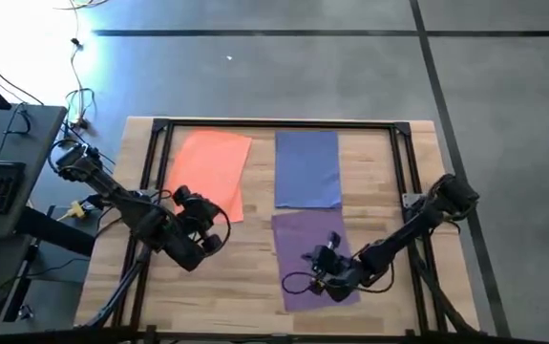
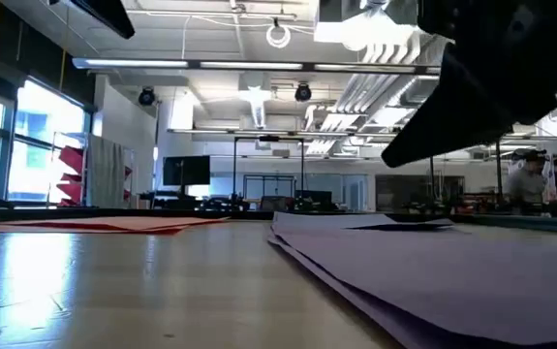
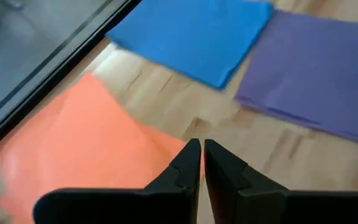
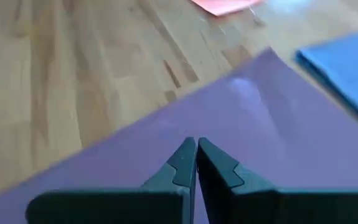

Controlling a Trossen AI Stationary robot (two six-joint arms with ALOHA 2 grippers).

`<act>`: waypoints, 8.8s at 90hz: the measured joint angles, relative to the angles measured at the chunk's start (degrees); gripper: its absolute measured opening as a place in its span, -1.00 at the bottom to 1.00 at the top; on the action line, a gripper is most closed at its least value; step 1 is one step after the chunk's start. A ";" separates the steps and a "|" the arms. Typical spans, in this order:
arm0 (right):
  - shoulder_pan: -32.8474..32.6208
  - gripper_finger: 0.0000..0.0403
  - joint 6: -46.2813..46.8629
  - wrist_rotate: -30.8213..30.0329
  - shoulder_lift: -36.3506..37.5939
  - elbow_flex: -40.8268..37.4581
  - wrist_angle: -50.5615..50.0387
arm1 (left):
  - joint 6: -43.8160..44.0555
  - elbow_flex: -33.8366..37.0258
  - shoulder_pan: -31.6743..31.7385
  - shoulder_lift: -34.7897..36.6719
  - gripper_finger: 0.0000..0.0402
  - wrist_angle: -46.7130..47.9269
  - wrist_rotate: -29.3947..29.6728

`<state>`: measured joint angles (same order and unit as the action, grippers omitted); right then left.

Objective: Organize paper
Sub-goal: Adjust the stacked colored papers on the table

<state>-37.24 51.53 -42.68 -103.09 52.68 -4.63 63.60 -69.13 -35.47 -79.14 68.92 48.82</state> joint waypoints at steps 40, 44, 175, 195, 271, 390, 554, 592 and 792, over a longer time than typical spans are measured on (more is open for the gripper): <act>7.84 -1.00 -1.10 1.50 -0.15 -2.09 6.62 | -11.35 16.30 18.05 0.77 -0.75 -10.84 -16.38; 8.73 -1.00 -3.07 2.39 -0.15 -2.11 9.27 | -14.99 17.64 20.53 0.76 -0.66 -12.94 -18.99; 19.59 -1.00 -25.34 22.03 -0.46 -1.27 27.08 | -26.17 27.29 23.18 0.64 -0.05 -24.51 -35.85; 20.94 -1.00 -32.41 24.09 -0.42 11.43 16.14 | -14.10 22.40 18.89 2.72 -0.19 -3.90 -23.72; 34.10 -1.00 -27.98 36.88 -13.09 16.36 11.07 | -9.58 40.37 22.38 19.45 -0.90 -30.67 -44.82; 34.54 -1.00 -29.47 37.05 -24.79 29.19 -0.59 | -11.17 37.34 31.44 6.75 -1.00 -16.20 -58.18; 30.49 -1.00 -30.80 37.64 -20.85 29.01 -11.34 | 15.41 26.38 -1.69 -12.01 -1.00 -19.20 -63.60; 29.84 -1.00 -32.28 48.20 -22.23 29.03 -6.16 | 6.67 29.07 4.38 -11.78 -1.00 -14.41 -50.28; 33.59 -1.00 -52.53 26.63 -19.37 28.95 -0.35 | -5.41 29.17 13.61 -3.35 -1.00 4.69 -13.34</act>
<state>-3.65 -1.00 -16.05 -122.45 81.62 -4.98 58.20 -39.96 -21.86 -82.49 73.61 35.47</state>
